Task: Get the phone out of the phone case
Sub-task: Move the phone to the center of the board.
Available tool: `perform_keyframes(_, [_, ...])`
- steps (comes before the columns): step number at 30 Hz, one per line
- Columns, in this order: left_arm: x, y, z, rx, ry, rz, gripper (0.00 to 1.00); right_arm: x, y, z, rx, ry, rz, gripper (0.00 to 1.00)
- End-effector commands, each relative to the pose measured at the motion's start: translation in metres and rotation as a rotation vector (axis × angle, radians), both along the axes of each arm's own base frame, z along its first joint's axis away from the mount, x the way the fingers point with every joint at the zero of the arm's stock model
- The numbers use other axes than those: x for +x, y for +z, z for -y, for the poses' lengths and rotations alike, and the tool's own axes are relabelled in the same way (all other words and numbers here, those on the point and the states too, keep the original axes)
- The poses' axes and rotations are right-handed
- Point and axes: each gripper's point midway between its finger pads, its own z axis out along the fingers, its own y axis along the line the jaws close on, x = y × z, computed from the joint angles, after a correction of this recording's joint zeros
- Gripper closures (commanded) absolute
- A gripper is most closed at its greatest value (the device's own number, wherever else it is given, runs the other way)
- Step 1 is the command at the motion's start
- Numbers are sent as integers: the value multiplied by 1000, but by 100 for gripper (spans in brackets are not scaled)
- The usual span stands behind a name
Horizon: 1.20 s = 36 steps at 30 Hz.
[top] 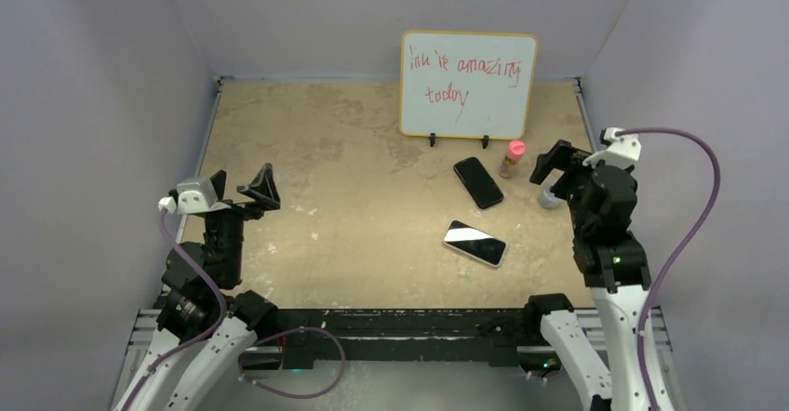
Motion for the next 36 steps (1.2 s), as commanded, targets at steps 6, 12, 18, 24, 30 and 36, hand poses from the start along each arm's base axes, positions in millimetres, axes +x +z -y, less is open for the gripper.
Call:
perform_keyframes(6, [-16,21,3,-37,-71,22,0,-12,-78,-52,176,212,-516,1])
perform_keyframes(12, [-18,21,9,-24,-105,21,0,-14,-114,-94,319,404,-670,1])
perform_keyframes(18, [-17,19,8,-12,-97,13,0,-15,-162,-96,316,427,-713,1])
perform_keyframes(24, [-12,13,6,2,-70,-6,0,-17,-197,-98,364,385,-831,1])
perform_keyframes(30, [-4,7,14,27,-90,-43,0,-15,-229,-97,401,334,-911,1])
perform_keyframes(36, [-1,3,11,34,-68,-54,0,-8,-248,-91,357,320,-983,1])
